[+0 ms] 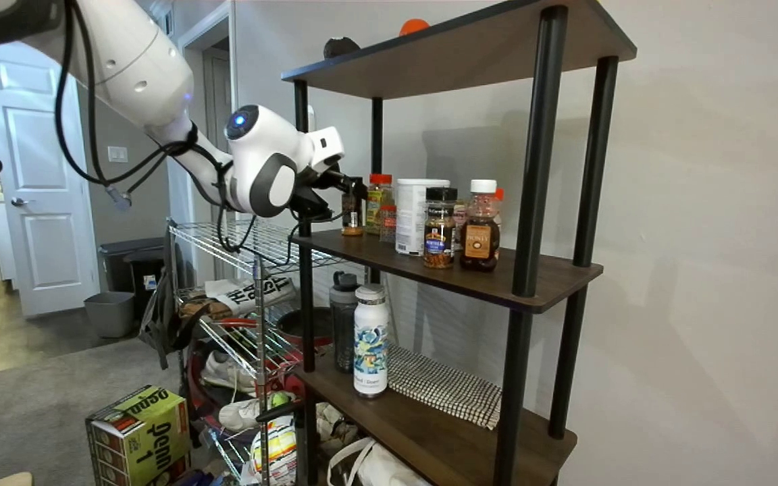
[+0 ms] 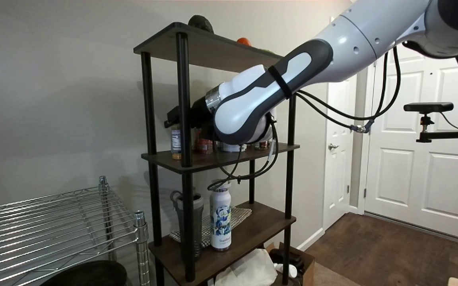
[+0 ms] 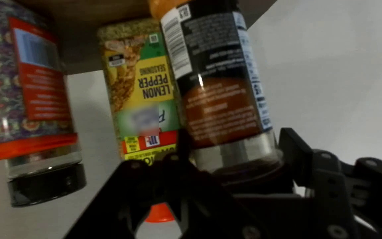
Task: Change the position of one spice bottle
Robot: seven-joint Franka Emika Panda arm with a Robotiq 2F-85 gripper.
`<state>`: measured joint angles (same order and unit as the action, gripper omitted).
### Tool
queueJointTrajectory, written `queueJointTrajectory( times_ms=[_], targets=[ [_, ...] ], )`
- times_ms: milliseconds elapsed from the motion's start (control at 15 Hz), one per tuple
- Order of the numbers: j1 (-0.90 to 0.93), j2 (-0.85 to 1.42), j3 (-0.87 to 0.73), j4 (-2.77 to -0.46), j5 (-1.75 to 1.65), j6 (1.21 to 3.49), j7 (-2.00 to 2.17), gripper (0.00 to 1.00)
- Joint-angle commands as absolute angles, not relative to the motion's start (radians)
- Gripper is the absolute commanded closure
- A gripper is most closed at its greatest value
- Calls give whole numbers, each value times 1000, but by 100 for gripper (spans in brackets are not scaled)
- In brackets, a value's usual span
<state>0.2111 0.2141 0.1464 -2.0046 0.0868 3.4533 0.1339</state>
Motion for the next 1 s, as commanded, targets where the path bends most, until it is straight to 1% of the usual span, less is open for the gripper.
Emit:
queueJointTrajectory(
  times_ms=[0, 67, 267, 467, 933],
  targets=[
    [196, 227, 197, -1989, 57, 3453, 160, 59],
    [189, 228, 206, -1987, 56, 3453, 161, 65],
    [170, 228, 221, -1986, 53, 3453, 165, 67],
    [151, 228, 235, -1982, 56, 3453, 163, 67],
    [96, 198, 211, -1940, 88, 3453, 180, 67]
  ],
)
